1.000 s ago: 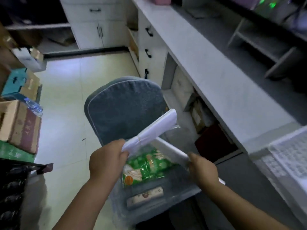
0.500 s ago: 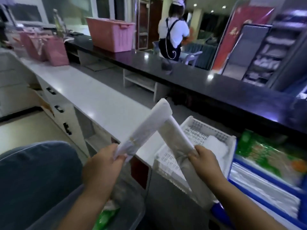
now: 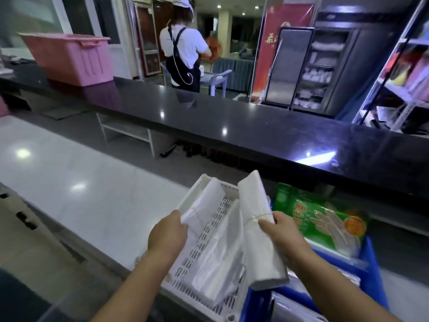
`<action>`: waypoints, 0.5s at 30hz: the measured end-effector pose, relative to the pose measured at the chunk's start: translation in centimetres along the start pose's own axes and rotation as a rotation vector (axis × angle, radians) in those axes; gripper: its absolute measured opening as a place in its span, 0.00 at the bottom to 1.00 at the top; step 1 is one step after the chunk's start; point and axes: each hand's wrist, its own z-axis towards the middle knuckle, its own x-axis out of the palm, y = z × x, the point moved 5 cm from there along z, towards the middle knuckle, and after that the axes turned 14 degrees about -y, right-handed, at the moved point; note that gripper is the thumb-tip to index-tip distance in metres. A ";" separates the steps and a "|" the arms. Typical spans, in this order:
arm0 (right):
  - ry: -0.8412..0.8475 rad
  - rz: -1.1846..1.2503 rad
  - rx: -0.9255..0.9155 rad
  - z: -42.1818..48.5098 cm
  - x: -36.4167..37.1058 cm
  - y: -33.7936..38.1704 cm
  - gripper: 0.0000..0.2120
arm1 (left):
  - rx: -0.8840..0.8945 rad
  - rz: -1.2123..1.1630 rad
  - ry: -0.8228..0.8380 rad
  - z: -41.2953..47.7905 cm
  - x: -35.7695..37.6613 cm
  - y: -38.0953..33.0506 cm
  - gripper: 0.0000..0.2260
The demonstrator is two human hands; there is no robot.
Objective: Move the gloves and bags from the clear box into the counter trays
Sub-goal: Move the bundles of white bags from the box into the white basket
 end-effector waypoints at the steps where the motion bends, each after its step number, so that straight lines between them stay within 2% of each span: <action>1: 0.002 0.002 0.000 0.1 0.1 -0.1 0.05 | -0.018 0.014 0.009 0.1 0.7 0.2 0.05; 3: 0.008 -0.008 -0.005 0.3 0.4 -0.2 0.03 | -0.007 0.099 -0.026 -0.1 1.4 0.6 0.05; 6: 0.003 -0.034 -0.007 0.3 0.8 -0.2 0.04 | 0.321 0.204 -0.134 -0.2 2.6 -0.3 0.18; 7: 0.001 -0.038 -0.008 0.3 1.0 -0.2 0.04 | 0.434 0.194 -0.119 -0.2 3.2 -0.6 0.21; 9: -0.006 -0.054 -0.017 0.0 1.2 -0.1 0.04 | 0.594 0.224 0.032 0.1 4.6 -0.9 0.24; 11: -0.028 -0.069 -0.025 -0.2 1.4 0.1 0.04 | 0.651 0.273 0.179 0.4 5.7 -0.4 0.25; 15: -0.070 -0.085 -0.035 -0.2 1.2 0.3 0.03 | 0.529 0.240 0.148 1.6 5.2 0.8 0.23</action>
